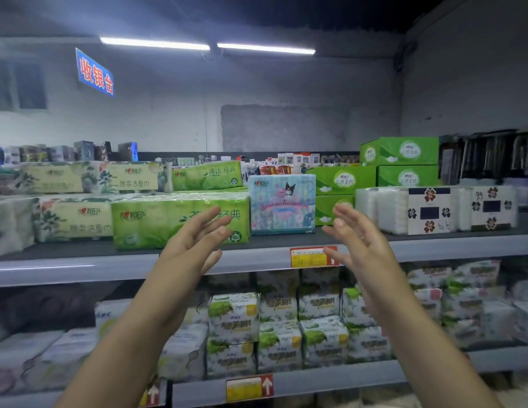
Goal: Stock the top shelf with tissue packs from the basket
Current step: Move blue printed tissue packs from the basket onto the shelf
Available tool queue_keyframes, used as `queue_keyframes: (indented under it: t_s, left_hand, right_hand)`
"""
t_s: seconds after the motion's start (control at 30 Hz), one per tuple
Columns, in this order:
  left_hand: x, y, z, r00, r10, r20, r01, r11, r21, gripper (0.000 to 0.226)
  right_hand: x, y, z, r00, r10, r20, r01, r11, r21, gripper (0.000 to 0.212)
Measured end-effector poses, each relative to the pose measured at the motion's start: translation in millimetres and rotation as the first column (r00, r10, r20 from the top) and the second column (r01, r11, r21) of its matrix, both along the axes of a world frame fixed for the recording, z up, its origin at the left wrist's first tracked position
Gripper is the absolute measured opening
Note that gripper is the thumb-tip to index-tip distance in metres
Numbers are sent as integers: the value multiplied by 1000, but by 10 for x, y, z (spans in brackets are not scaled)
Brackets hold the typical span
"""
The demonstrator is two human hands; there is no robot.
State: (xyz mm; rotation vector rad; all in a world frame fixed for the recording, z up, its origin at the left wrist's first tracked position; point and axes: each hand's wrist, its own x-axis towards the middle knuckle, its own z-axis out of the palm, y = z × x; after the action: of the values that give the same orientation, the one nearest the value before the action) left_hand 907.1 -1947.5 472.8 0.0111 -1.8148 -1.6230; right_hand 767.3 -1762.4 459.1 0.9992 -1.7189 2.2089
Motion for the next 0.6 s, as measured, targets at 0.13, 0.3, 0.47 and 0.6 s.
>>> queue_keyframes:
  t_s: [0.13,0.3,0.47,0.6]
  left_hand:
    - [11,-67,0,1000,-17,-7,17,1000,8,61]
    - [-25,-72,101,997,-51,-49,52,998,21,59]
    - [-95,-74,100,997,-38,-65,38,999,-8,57]
    - [-135,-102,-47,999,-10,-51,12,999,32,57]
  right_hand:
    - [42,-83,-36,1000,8,28,-8,1000,-9,21]
    - [39,-71,94,1000,-3,3,3,1000,10,28]
    - [14,-31,149,1000,11,-28,-11,1000,1,32]
    - [-42,9,63,999,11,-30,-10,999,35,41]
